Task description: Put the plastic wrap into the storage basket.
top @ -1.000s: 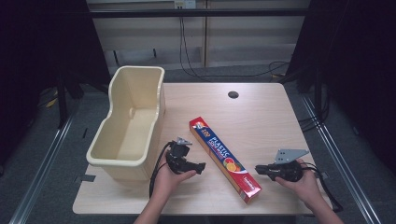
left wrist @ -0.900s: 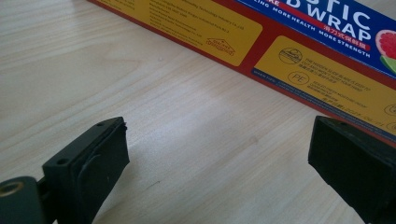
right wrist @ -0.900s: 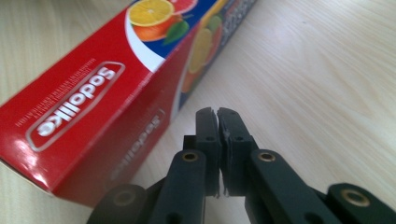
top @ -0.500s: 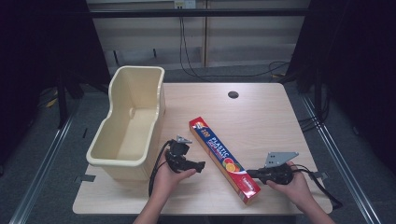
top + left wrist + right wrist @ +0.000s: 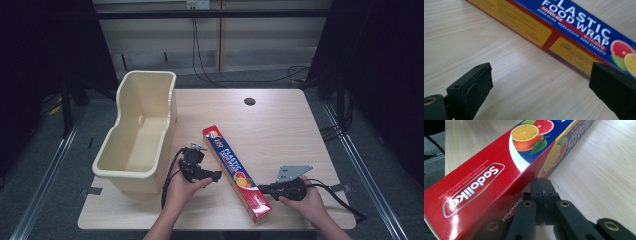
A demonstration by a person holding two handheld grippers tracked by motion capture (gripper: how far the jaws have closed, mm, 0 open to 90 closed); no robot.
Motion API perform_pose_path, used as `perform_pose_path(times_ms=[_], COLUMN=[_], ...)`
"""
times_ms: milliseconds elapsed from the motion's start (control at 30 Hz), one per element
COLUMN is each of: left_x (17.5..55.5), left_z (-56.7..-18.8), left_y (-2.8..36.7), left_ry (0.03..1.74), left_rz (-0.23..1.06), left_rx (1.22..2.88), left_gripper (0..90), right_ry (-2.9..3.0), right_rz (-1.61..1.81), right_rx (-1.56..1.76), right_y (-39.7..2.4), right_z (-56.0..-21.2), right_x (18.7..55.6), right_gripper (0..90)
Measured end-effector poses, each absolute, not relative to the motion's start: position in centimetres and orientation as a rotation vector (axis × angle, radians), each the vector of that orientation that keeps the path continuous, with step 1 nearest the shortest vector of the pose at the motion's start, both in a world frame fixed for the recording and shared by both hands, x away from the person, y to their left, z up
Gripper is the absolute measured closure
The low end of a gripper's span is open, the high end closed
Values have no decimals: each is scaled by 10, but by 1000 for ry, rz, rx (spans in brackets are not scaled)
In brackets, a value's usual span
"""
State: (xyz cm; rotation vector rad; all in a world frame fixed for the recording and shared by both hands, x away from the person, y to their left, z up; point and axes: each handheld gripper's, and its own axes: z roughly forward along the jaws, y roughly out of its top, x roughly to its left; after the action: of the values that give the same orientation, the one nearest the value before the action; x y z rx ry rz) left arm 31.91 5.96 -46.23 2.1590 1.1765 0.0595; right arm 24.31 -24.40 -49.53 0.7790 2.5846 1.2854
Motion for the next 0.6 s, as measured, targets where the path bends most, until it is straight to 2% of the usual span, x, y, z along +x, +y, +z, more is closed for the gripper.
perform_pose_path(times_ms=[400,500,600], left_x=[330,333,336], left_z=[-457,-458,-458], left_y=[26,17,11], left_ry=[1194,1240,1251], left_rz=[27,18,22], left_rx=[2192,2182,2192], left_gripper=[5,0,0], right_ry=[2585,2557,2513], right_rz=[1307,1287,1241], right_rx=[782,807,828], right_y=[-239,-243,-248], right_z=[-498,-496,-492], right_x=[244,244,246], right_gripper=[878,809,648])
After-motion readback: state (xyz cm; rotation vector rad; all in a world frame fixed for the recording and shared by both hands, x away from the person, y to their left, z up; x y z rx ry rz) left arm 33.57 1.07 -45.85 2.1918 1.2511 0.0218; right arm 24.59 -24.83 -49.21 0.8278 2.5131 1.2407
